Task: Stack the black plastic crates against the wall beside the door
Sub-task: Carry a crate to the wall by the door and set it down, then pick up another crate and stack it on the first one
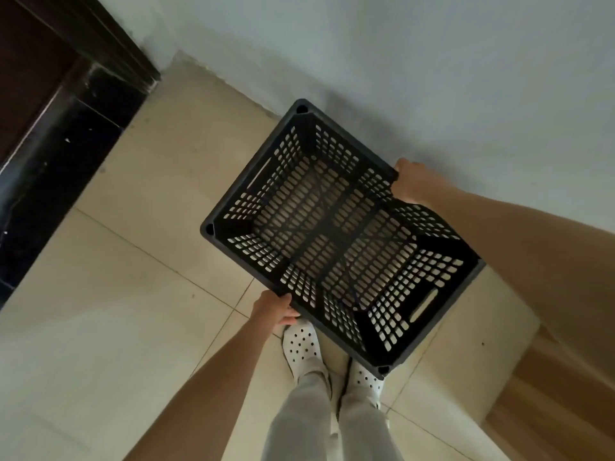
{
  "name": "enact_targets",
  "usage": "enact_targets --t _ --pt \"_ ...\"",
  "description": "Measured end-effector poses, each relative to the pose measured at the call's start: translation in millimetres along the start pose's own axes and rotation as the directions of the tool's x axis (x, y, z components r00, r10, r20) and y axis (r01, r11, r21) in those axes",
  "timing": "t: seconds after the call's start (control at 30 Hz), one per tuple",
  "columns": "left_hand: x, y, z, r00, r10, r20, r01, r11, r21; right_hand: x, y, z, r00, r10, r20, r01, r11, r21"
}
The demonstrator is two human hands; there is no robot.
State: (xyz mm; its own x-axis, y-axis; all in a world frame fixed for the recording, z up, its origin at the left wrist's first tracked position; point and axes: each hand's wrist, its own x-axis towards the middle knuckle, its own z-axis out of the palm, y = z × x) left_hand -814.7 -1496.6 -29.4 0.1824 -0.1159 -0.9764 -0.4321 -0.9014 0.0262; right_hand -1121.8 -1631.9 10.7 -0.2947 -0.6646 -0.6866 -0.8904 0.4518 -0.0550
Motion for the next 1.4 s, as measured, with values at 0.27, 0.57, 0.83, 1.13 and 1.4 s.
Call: enact_targets --t 0.27,0.57,0.83,1.13,1.4 --pt "3 19 20 0.990 0.084 0.114 -0.093 0.992 0.085 30 9 -1 0.993 0.099 0.060 -0.105 0.989 0.101" --pt "-27 60 -5 0.956 0.272 0.108 -0.286 0.799 0.529 -5 4 -30 0.999 -0.019 0.050 0.022 0.999 -0.050" --pt "-135 75 -64 0.738 0.675 -0.013 -0.460 0.517 0.722 -110 -45 -88 0.971 -0.238 -0.005 0.230 0.942 -0.243" --pt "-320 47 -154 0.556 0.814 -0.171 -0.437 0.461 0.773 -289 -103 -183 0.898 -0.438 -0.049 0.408 0.869 -0.281" --pt "-425 -66 -158 0.446 0.837 -0.316 -0.313 0.477 0.821 -426 -146 -166 0.712 -0.694 -0.104 0.623 0.693 -0.362"
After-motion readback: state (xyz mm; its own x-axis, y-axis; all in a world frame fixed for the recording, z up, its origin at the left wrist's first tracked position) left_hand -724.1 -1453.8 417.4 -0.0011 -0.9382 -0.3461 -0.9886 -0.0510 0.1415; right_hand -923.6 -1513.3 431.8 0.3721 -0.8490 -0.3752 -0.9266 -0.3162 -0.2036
